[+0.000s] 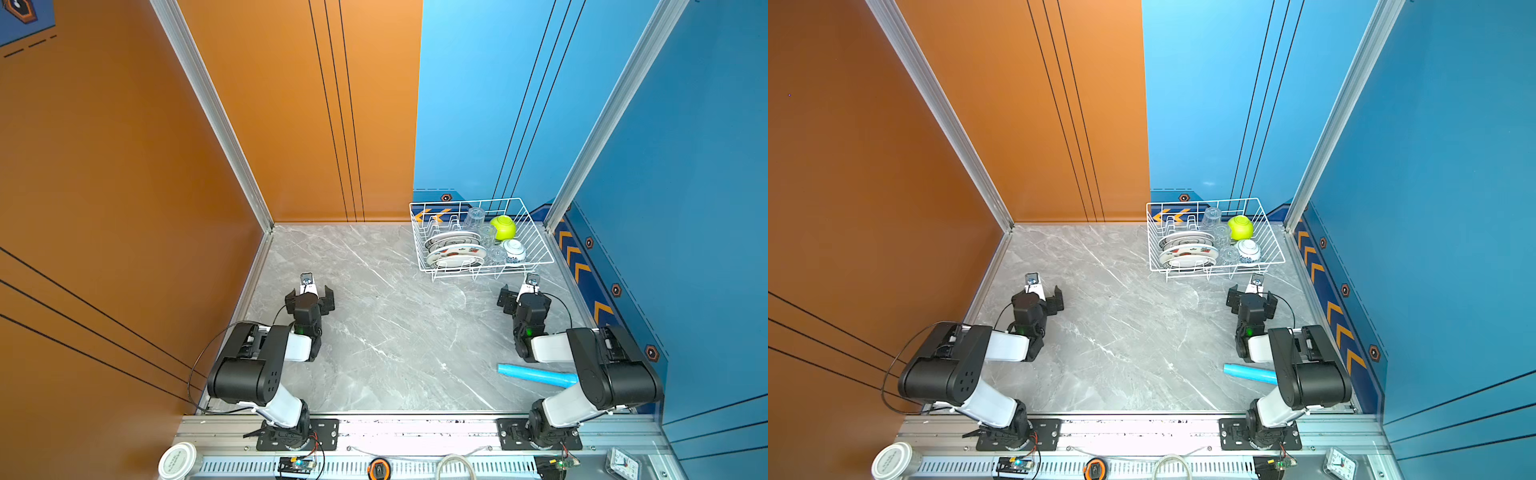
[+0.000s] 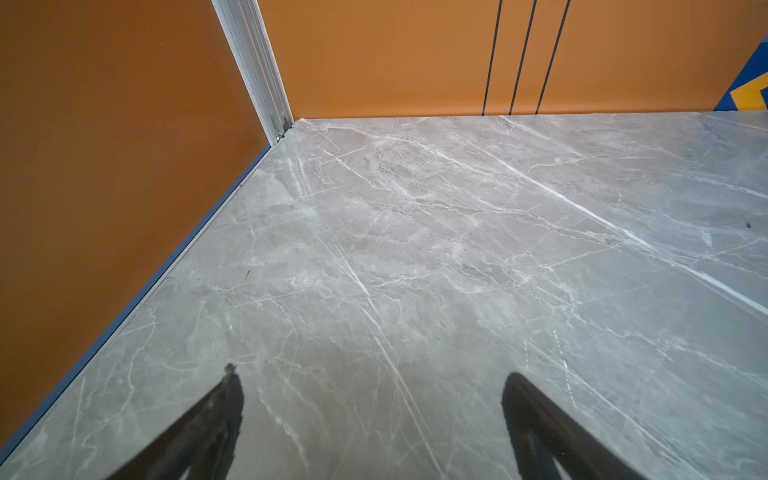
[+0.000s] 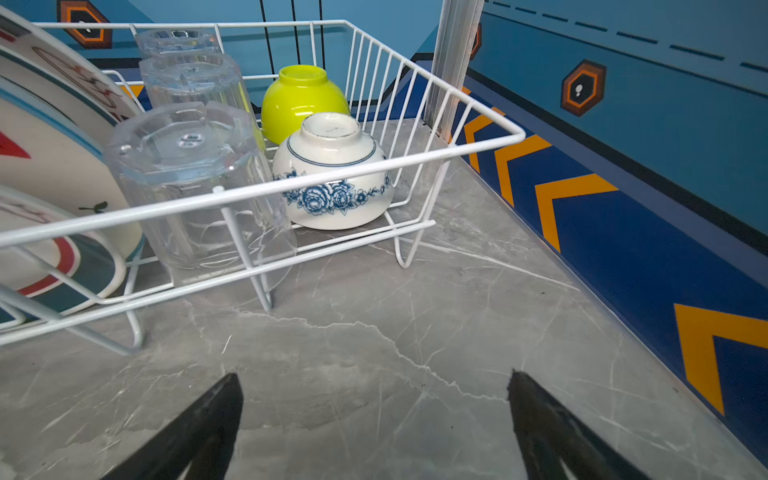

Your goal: Unload the mixed dishes from the dish rack

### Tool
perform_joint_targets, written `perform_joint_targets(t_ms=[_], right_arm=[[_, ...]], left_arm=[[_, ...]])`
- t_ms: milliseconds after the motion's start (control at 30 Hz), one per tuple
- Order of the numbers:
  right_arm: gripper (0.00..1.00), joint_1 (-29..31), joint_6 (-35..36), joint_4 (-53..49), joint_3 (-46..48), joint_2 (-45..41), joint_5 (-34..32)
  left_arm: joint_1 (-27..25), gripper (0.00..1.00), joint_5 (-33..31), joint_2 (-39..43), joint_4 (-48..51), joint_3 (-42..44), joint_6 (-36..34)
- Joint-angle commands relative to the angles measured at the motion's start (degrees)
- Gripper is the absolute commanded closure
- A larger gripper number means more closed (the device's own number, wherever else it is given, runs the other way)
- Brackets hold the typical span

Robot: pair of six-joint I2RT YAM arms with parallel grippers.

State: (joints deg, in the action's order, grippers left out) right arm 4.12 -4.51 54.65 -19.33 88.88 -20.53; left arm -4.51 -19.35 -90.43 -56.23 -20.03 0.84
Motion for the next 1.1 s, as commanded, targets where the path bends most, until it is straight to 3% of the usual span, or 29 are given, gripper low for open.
perform_joint_targets(t_ms=[0,67,133,933,1067], right_arm=[[0.0,-1.04,-1.14,-0.48,0.13,-1.53,3.48],[0.0,-1.28,-1.3,3.07,0.36,0.25,2.55],[0.0,-0.7,-0.86,-1.82,-1.12,-0.88,2.7],[0.0,-0.6,-0.22,-0.07,-0.79,-0.2,3.13],[0.0,-0.6,-0.17,-0.08,-0.79,-0.2,3.13]], left_arm=[[0.38,0.02,-0.2,0.4,-0.07,-0.51,-0.71],[0.35,0.02,-0.21,0.34,-0.07,-0.48,-0.71],[0.34,0.02,-0.17,0.35,-0.08,-0.53,-0.72],[0.38,0.02,-0.18,0.35,-0.09,-0.49,-0.69],[1.54,0.02,2.24,0.42,0.45,-0.64,-0.1]])
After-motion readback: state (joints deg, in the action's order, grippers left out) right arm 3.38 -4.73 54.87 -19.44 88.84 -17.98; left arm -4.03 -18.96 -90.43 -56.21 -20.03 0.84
